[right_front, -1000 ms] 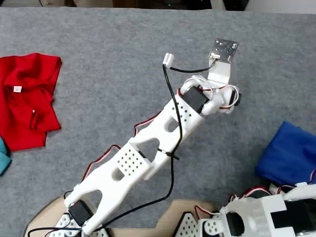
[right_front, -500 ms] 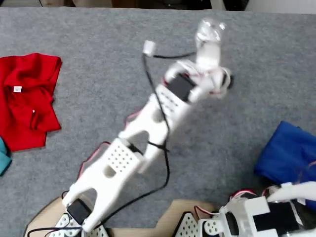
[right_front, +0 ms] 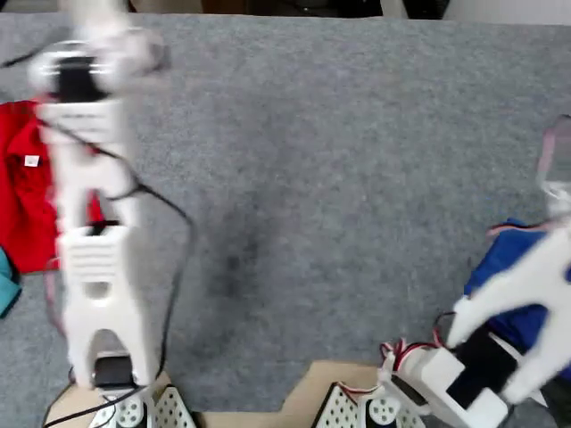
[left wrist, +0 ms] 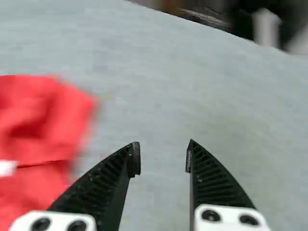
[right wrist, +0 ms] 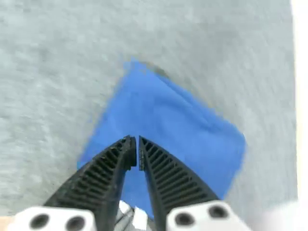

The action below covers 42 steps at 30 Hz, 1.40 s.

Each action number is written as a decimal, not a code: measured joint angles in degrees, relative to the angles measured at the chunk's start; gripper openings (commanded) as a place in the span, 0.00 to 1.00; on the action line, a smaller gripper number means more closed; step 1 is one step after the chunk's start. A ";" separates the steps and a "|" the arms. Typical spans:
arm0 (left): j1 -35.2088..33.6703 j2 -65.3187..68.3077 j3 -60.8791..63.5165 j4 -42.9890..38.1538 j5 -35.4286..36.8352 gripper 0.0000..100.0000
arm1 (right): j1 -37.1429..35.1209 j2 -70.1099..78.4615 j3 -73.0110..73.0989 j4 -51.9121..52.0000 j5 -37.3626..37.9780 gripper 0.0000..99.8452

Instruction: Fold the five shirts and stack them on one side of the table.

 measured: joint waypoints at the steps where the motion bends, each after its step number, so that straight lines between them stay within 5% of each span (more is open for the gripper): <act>1: -4.22 -0.09 1.23 0.09 -1.14 0.17 | -2.64 0.00 0.00 0.00 -0.62 0.02; 8: -23.47 3.16 18.20 -3.08 -7.91 0.16 | -20.66 0.00 4.84 0.00 -2.73 0.02; 15: -24.88 17.05 27.08 -15.03 -8.62 0.16 | -31.74 5.80 4.57 0.00 -2.90 0.02; 18: -24.79 20.57 27.16 -19.52 -8.70 0.07 | -32.44 8.18 3.08 0.00 -4.22 0.02; 25: -22.33 23.03 16.35 -15.82 -7.91 0.02 | -32.44 8.62 1.49 0.00 -4.31 0.02; 30: -13.10 22.24 1.58 -1.93 -5.71 0.02 | -32.44 8.62 1.49 0.00 -4.92 0.02; 42: 24.79 10.37 12.13 0.18 0.00 0.02 | -21.10 8.62 1.49 0.00 -4.40 0.02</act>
